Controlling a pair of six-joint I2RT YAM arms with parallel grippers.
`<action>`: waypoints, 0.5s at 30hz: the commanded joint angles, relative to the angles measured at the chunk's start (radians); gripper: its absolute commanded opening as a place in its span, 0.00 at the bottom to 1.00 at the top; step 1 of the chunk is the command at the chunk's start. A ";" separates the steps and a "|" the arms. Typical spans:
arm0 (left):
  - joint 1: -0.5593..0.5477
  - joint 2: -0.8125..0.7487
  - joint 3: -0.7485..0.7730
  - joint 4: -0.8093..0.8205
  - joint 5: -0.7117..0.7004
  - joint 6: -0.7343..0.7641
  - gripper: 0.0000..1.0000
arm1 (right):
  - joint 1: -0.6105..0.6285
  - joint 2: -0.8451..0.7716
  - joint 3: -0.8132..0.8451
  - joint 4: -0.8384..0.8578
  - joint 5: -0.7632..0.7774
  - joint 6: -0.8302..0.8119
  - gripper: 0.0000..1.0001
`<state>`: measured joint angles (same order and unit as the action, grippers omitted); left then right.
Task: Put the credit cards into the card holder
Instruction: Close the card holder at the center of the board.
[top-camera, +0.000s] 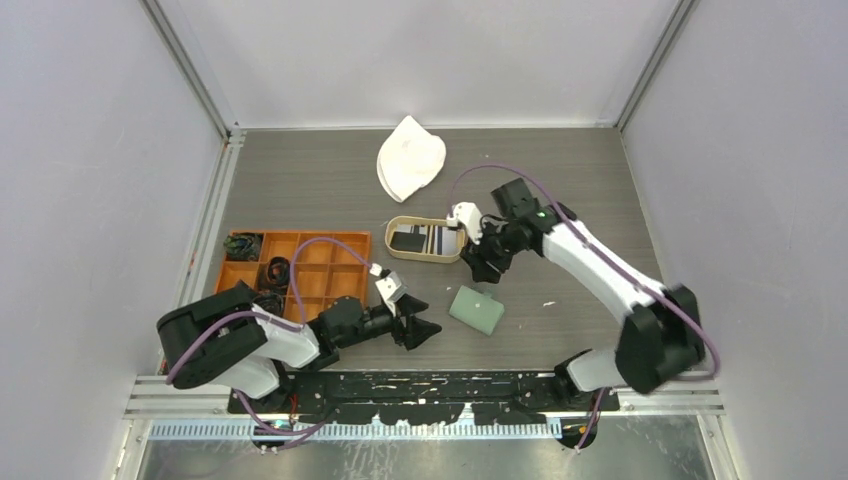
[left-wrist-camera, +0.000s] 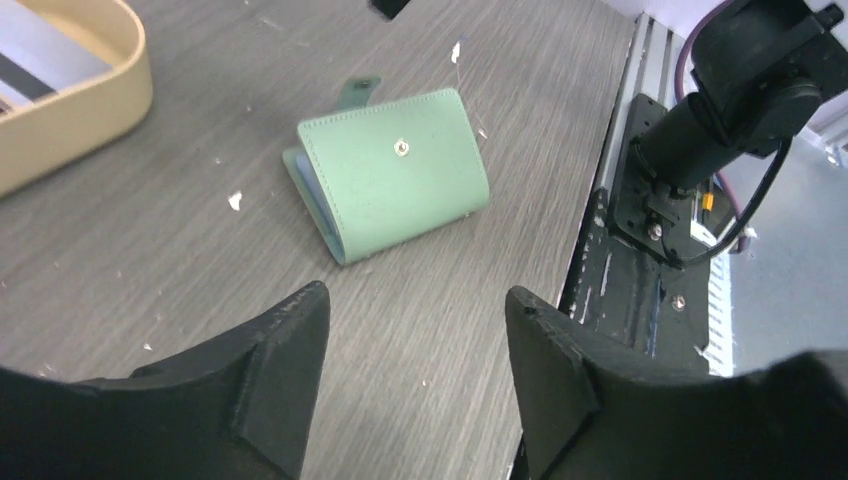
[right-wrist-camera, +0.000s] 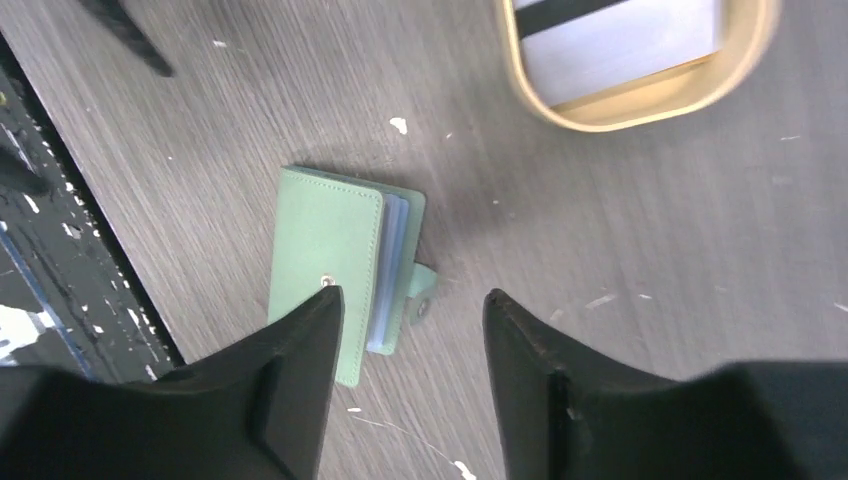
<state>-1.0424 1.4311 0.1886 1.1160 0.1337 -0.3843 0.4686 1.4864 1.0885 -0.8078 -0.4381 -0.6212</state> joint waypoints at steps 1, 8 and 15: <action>-0.001 0.055 0.000 0.267 0.000 0.049 0.73 | -0.007 -0.276 -0.077 0.109 -0.092 -0.143 0.72; 0.083 0.108 0.070 0.314 0.175 -0.074 0.84 | -0.024 -0.262 -0.058 -0.013 -0.265 -0.208 0.91; 0.138 0.223 0.259 0.141 0.353 -0.317 0.35 | -0.128 -0.170 -0.088 -0.020 -0.258 -0.247 0.62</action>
<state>-0.9192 1.5795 0.3370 1.3048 0.3477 -0.5648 0.4141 1.3117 0.9825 -0.7799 -0.6437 -0.8371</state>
